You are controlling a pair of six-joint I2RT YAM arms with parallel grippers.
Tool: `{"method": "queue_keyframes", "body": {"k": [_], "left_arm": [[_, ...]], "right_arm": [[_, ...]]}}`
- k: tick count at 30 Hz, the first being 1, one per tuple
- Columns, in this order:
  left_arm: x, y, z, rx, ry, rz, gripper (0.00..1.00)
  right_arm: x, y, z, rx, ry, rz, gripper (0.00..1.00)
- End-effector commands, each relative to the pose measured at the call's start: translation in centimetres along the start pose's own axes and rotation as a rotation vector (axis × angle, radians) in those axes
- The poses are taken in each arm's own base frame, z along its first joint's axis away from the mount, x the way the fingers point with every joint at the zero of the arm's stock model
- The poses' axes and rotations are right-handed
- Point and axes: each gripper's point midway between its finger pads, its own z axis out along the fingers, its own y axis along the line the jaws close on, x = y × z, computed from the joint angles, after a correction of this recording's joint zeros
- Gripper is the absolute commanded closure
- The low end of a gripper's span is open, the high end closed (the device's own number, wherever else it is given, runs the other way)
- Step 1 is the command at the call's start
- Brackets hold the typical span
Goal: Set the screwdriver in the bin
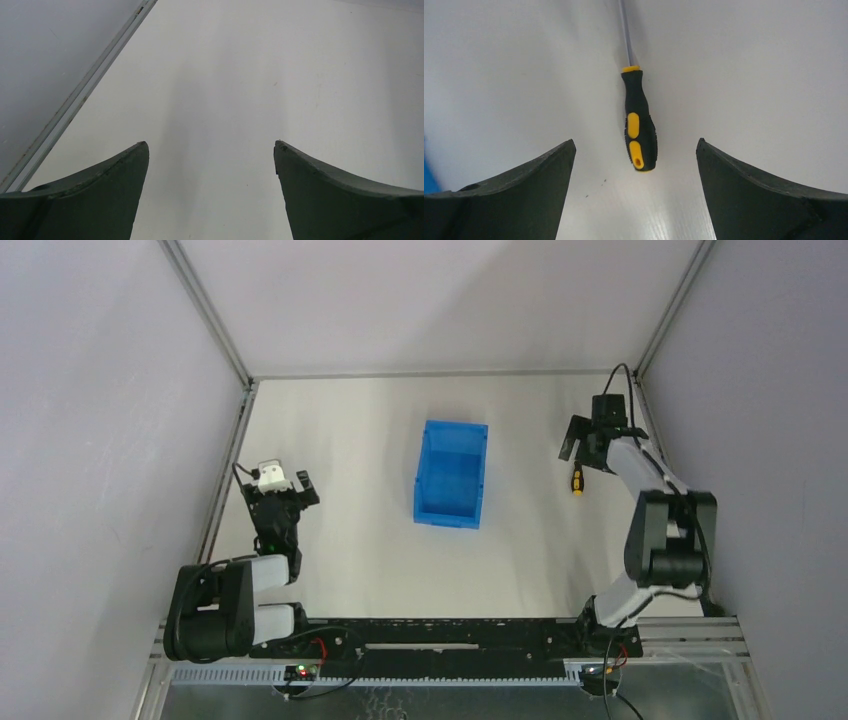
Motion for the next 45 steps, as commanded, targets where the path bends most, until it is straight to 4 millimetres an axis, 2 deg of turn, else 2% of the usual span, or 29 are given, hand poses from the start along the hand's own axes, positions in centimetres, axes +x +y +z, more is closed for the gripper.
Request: {"method": "queue_keyframes", "body": {"k": [1,6,8,11,14,16,20,27,29,32,38,41,45], "left_arm": [[-3.5,-0.2,0.8,0.000,-0.110,-0.002,0.00],[-3.5,-0.2,0.8,0.001,-0.110,-0.002,0.00],[-3.5,-0.2,0.8,0.000,-0.110,-0.002,0.00],[-3.5,-0.2,0.8,0.000,-0.109,-0.002,0.00],[-3.5,-0.2,0.8,0.000,-0.110,-0.002,0.00],[-3.6,-0.2,0.8,0.000,-0.111,-0.002,0.00],[-3.5,-0.2,0.8,0.000,-0.110,-0.002,0.00],[-3.5,-0.2,0.8,0.000,-0.110,-0.002,0.00],[-3.5,-0.2,0.8,0.001,-0.109,-0.002,0.00],[-3.5,-0.2,0.8,-0.001,-0.110,-0.002,0.00],[-3.5,-0.2,0.8,0.000,-0.109,-0.001,0.00],[-3.5,-0.2,0.8,0.000,-0.109,-0.002,0.00],[-3.5,-0.2,0.8,0.001,-0.110,-0.002,0.00]], "right_arm": [[2.0,-0.9,2.6,0.071,0.136,-0.066,0.03],[4.1,-1.4,5.4,0.109,0.236,-0.091,0.19],[4.8,-1.7,5.9,0.120,0.259,-0.086,0.35],[4.6,-1.8,6.1,0.124,0.252,-0.088,0.63],[3.6,-1.5,5.4,0.107,0.219,-0.095,0.81],[2.3,-1.3,4.2,0.093,0.175,-0.094,0.87],[-0.2,-0.8,0.8,0.051,0.090,-0.091,0.90],[-1.8,2.5,-6.9,-0.130,0.028,-0.045,0.91],[-2.4,4.1,-9.2,-0.196,-0.011,-0.030,0.90],[-2.2,9.2,-13.2,-0.439,-0.011,0.001,0.91],[-1.0,17.0,-18.3,-0.715,-0.016,-0.017,0.90],[0.6,21.0,-20.0,-0.819,0.011,-0.053,0.89],[2.4,24.6,-20.1,-0.850,0.023,-0.087,0.89]]}}
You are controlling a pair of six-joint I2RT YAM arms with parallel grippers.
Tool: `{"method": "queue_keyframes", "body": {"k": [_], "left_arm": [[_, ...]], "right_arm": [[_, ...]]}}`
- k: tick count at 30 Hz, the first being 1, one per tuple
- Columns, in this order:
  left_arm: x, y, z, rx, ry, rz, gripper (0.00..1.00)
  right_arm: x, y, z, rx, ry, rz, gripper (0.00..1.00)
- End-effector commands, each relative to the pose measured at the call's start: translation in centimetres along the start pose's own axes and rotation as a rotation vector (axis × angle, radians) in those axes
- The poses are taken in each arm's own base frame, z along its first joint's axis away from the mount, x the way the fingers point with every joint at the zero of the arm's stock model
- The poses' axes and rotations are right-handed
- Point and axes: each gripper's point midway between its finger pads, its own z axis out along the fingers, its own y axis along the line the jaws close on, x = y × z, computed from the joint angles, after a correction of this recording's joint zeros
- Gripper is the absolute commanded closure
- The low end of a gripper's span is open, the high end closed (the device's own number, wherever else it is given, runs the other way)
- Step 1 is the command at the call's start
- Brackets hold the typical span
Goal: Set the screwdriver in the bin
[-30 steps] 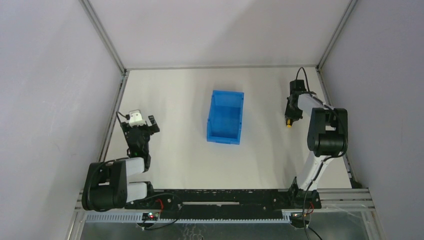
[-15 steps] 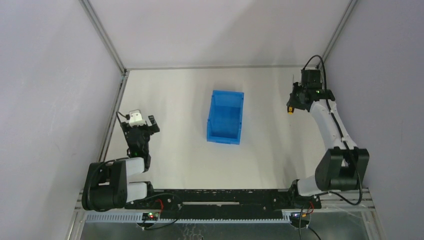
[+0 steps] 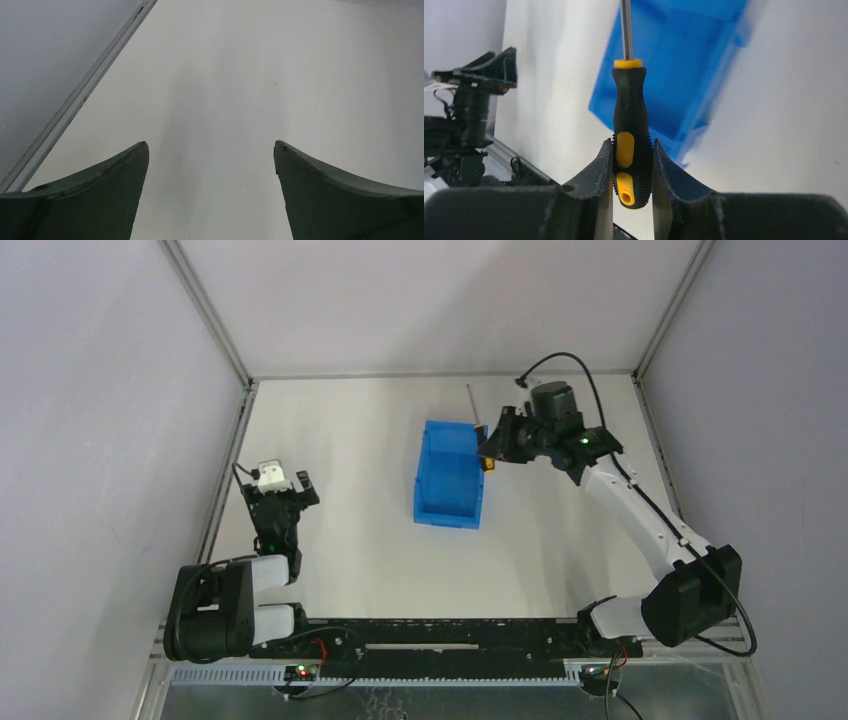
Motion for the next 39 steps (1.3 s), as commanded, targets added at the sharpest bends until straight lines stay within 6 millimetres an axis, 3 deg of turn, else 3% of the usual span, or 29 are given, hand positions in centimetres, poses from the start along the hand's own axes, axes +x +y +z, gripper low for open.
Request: {"method": "queue_keyframes", "body": {"k": [1,6,12,15,19,25,31,34,39], "left_arm": [[-3.5,-0.2,0.8,0.001,-0.110,-0.002,0.00],[-3.5,-0.2,0.8,0.001,-0.110,-0.002,0.00],[-3.5,-0.2,0.8,0.000,-0.109,-0.003,0.00],[-3.5,-0.2,0.8,0.001,-0.109,-0.002,0.00],[-3.5,-0.2,0.8,0.001,-0.109,-0.002,0.00],[-3.6,-0.2,0.8,0.001,-0.110,-0.003,0.00],[-3.5,-0.2,0.8,0.000,-0.110,-0.002,0.00],[-3.5,-0.2,0.8,0.001,-0.110,-0.002,0.00],[-3.5,-0.2,0.8,0.001,-0.110,-0.002,0.00]], "right_arm": [[-1.0,4.2,2.3,-0.074,-0.056,-0.001,0.89],[1.3,3.1,6.3,0.101,-0.056,-0.096,0.87],[4.6,0.1,10.9,0.306,-0.015,-0.206,0.84],[6.5,-1.2,12.5,0.358,0.032,-0.236,0.85],[8.9,-1.3,14.4,0.379,0.081,-0.304,0.82],[10.6,-2.4,15.7,0.427,0.109,-0.327,0.74],[10.9,-2.5,15.7,0.439,0.110,-0.311,0.49],[10.4,-1.4,15.2,0.402,0.098,-0.303,0.42],[7.8,1.9,13.0,0.302,0.021,-0.298,0.40]]}}
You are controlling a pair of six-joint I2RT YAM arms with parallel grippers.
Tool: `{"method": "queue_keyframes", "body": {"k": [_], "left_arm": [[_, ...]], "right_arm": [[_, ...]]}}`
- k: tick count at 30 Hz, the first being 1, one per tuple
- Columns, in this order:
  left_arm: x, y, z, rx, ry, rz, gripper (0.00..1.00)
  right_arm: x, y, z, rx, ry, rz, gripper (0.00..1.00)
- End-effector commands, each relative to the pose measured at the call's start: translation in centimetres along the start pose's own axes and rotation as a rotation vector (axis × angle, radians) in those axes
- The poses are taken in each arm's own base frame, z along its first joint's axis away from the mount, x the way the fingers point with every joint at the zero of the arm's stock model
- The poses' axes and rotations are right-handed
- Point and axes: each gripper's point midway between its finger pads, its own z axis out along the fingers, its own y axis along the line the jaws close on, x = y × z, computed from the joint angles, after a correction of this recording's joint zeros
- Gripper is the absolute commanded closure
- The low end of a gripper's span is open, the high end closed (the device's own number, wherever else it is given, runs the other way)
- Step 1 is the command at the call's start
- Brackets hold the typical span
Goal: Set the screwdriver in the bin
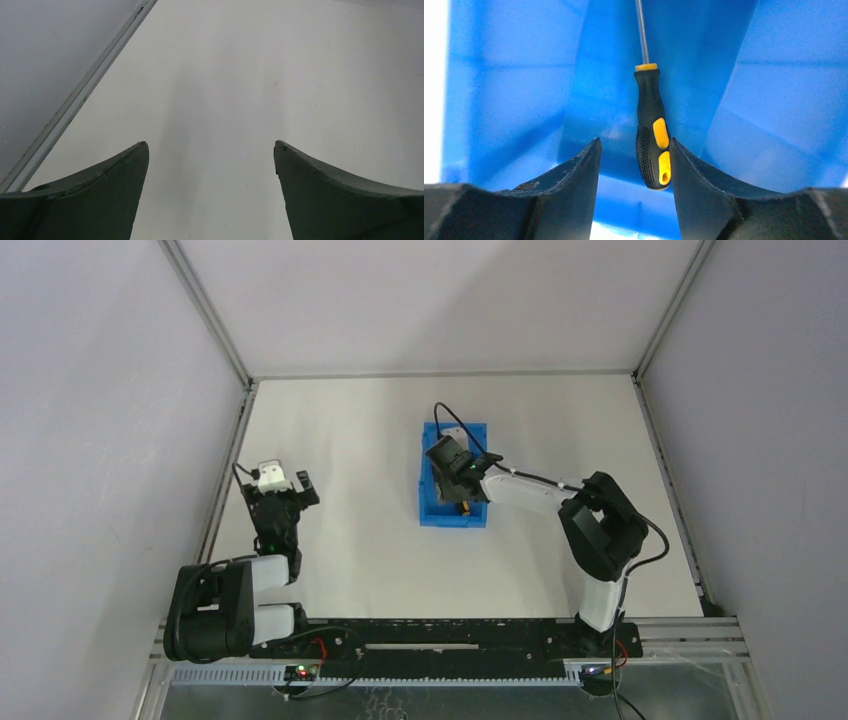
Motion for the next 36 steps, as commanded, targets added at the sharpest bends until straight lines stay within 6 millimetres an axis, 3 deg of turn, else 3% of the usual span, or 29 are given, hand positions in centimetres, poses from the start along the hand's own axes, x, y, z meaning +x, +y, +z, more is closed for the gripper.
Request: {"method": "queue_keyframes", "body": {"k": [1,7,11,15,20,27,30,36], "left_arm": [[-3.5,-0.2,0.8,0.000,-0.110,-0.002,0.00],[-3.5,-0.2,0.8,-0.001,-0.109,-0.002,0.00],[-3.5,-0.2,0.8,0.001,-0.110,-0.002,0.00],[-3.5,-0.2,0.8,0.000,-0.110,-0.002,0.00],[-3.5,-0.2,0.8,0.001,-0.110,-0.001,0.00],[-3.5,-0.2,0.8,0.001,-0.109,-0.002,0.00],[-3.5,-0.2,0.8,0.000,-0.109,-0.002,0.00],[-3.5,-0.2,0.8,0.000,-0.109,-0.001,0.00]], "right_arm": [[-6.0,2.0,-5.8,-0.123,-0.187,0.047,0.40],[-9.7,1.1,-12.0,-0.152,-0.310,0.059,0.32],[-10.5,-2.0,-14.4,-0.090,-0.346,0.074,0.21],[-10.0,-8.0,-15.2,0.053,-0.320,0.137,0.13],[-7.7,-16.2,-15.3,0.233,-0.272,0.225,0.01],[-4.9,-25.0,-16.3,0.387,-0.271,0.314,0.00],[-4.1,-26.6,-16.5,0.361,-0.311,0.371,0.00],[-3.9,-27.0,-17.6,0.300,-0.423,0.406,0.00]]}}
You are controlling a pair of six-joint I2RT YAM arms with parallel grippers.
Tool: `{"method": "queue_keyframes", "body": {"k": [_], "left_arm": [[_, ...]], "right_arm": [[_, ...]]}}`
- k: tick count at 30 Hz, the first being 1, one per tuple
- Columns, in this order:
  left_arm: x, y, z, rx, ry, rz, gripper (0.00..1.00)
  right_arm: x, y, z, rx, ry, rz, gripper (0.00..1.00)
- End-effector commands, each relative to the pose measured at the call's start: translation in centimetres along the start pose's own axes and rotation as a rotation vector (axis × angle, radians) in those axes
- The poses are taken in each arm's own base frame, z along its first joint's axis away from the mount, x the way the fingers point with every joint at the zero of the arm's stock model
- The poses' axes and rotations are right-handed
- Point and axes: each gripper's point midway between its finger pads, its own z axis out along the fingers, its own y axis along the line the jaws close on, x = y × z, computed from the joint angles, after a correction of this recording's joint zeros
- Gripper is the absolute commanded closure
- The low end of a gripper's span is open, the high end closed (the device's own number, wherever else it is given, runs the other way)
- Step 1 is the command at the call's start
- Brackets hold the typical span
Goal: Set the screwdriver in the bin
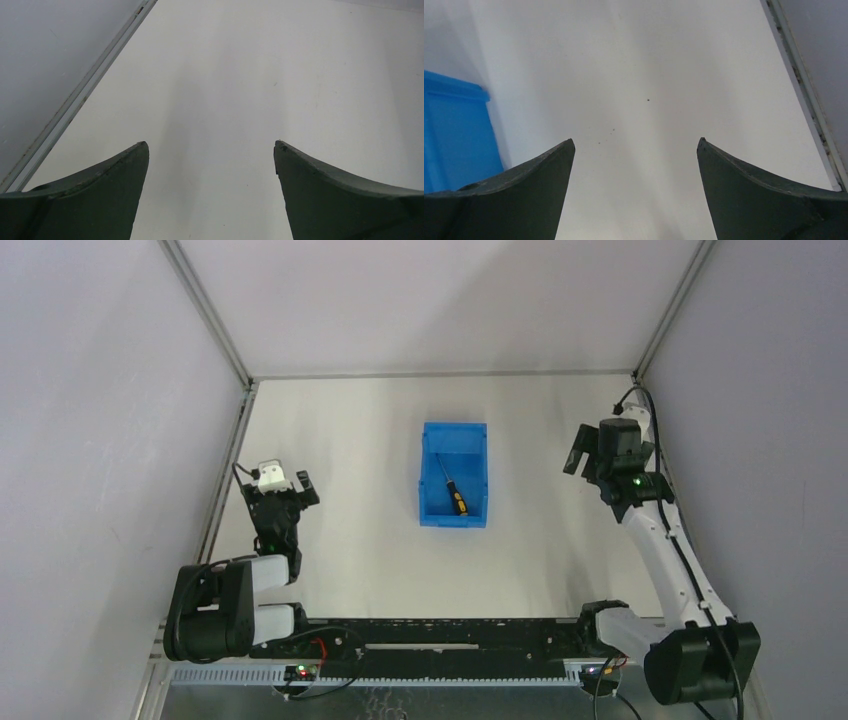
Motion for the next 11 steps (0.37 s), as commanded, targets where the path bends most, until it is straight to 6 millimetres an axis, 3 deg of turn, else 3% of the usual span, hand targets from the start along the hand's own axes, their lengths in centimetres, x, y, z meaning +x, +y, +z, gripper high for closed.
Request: {"method": "queue_keyframes", "body": {"k": [1,7,11], "left_arm": [[-3.50,-0.22,0.82,0.001,-0.109,-0.002,0.00],[-3.52,-0.20,0.82,0.000,-0.110,-0.002,0.00],[-3.51,-0.23,0.82,0.001,-0.109,-0.002,0.00]], "right_arm": [[-2.16,0.99,-1.14,-0.089,-0.118,0.016,0.00],[-1.86,0.58,-1.17,-0.078,-0.127,0.022,0.01],[-1.93,1.33,-1.11,-0.119,-0.126,0.017,0.00]]}}
